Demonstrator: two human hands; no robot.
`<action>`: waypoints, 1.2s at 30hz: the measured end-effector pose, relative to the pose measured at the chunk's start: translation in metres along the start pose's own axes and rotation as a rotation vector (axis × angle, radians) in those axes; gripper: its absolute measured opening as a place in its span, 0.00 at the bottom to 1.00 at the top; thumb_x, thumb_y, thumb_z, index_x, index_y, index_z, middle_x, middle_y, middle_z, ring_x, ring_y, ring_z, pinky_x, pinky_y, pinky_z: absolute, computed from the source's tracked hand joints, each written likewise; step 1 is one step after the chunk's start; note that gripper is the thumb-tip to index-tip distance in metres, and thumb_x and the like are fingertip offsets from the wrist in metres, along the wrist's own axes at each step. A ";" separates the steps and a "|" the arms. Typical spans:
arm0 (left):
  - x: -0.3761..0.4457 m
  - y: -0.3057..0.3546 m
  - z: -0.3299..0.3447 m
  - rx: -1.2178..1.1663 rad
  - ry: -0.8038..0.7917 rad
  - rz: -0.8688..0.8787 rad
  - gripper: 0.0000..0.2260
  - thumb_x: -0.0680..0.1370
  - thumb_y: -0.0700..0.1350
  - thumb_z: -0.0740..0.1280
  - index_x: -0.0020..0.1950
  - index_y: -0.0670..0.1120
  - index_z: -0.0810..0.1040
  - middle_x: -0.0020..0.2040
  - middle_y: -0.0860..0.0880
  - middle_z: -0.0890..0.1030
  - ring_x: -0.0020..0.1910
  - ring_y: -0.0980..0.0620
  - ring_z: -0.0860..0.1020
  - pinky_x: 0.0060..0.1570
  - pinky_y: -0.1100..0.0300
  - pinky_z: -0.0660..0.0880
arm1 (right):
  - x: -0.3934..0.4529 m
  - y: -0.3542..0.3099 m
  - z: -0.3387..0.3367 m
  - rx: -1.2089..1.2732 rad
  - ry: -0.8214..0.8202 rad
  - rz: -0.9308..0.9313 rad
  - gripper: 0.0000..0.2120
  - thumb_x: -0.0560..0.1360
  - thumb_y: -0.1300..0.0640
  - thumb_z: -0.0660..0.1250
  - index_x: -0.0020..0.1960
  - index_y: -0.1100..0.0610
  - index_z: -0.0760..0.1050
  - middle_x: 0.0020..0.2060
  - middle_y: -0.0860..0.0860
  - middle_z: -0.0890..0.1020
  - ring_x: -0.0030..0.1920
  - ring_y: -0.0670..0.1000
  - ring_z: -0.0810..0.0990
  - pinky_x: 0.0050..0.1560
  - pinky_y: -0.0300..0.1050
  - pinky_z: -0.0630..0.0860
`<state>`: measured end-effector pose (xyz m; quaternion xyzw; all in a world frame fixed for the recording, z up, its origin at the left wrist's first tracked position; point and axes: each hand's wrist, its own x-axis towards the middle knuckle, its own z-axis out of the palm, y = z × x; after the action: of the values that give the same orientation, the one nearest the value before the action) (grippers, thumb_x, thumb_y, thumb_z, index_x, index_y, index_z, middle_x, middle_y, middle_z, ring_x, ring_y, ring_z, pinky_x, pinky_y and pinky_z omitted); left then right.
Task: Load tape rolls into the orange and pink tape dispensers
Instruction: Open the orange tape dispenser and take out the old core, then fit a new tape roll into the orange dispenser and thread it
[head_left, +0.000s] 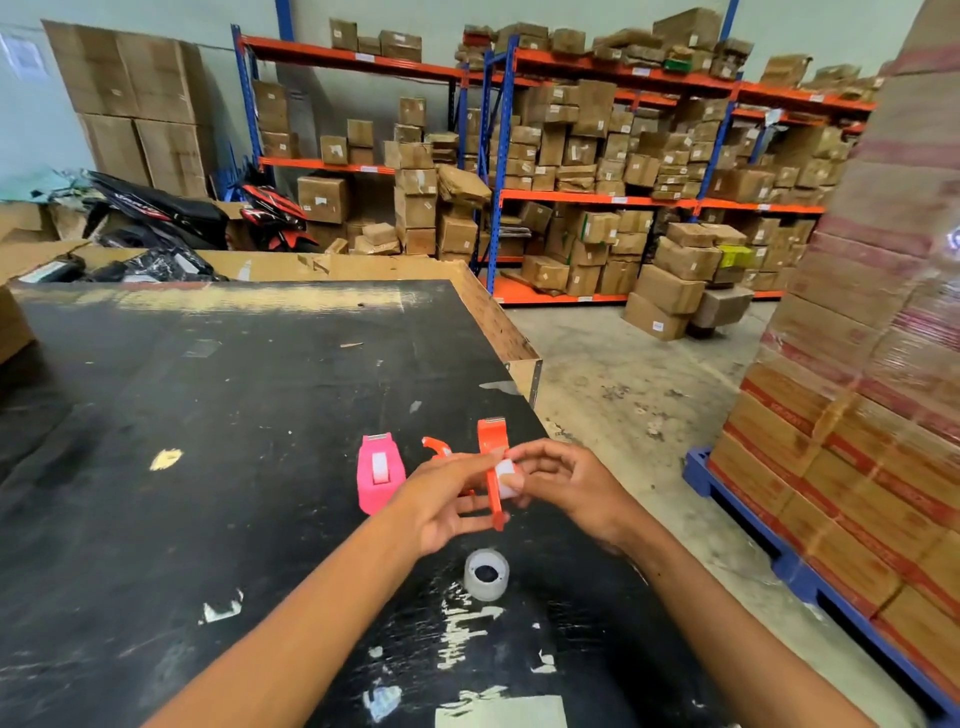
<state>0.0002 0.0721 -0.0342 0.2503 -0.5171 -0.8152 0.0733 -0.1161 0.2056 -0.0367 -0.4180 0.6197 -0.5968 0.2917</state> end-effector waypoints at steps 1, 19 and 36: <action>0.000 -0.001 -0.001 0.010 -0.007 -0.010 0.07 0.74 0.45 0.71 0.48 0.43 0.79 0.44 0.40 0.84 0.41 0.43 0.84 0.49 0.47 0.81 | -0.001 0.002 -0.001 0.020 -0.005 0.002 0.10 0.69 0.61 0.74 0.50 0.57 0.81 0.40 0.52 0.85 0.37 0.47 0.83 0.42 0.38 0.80; -0.023 -0.001 -0.048 0.115 0.169 0.195 0.27 0.58 0.59 0.76 0.49 0.42 0.84 0.39 0.43 0.87 0.34 0.49 0.85 0.35 0.58 0.82 | 0.001 0.036 -0.009 -0.938 -0.005 0.132 0.19 0.69 0.43 0.73 0.56 0.51 0.78 0.44 0.48 0.73 0.44 0.46 0.71 0.46 0.41 0.69; -0.034 -0.004 -0.058 0.097 0.201 0.154 0.08 0.72 0.48 0.73 0.49 0.46 0.84 0.43 0.44 0.87 0.38 0.51 0.84 0.33 0.59 0.81 | -0.012 0.009 0.048 -1.125 -0.252 0.000 0.09 0.69 0.49 0.69 0.43 0.54 0.79 0.41 0.53 0.81 0.39 0.54 0.78 0.34 0.45 0.72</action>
<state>0.0585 0.0404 -0.0461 0.2933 -0.5636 -0.7522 0.1747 -0.0706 0.1921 -0.0530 -0.5766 0.8023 -0.1207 0.0960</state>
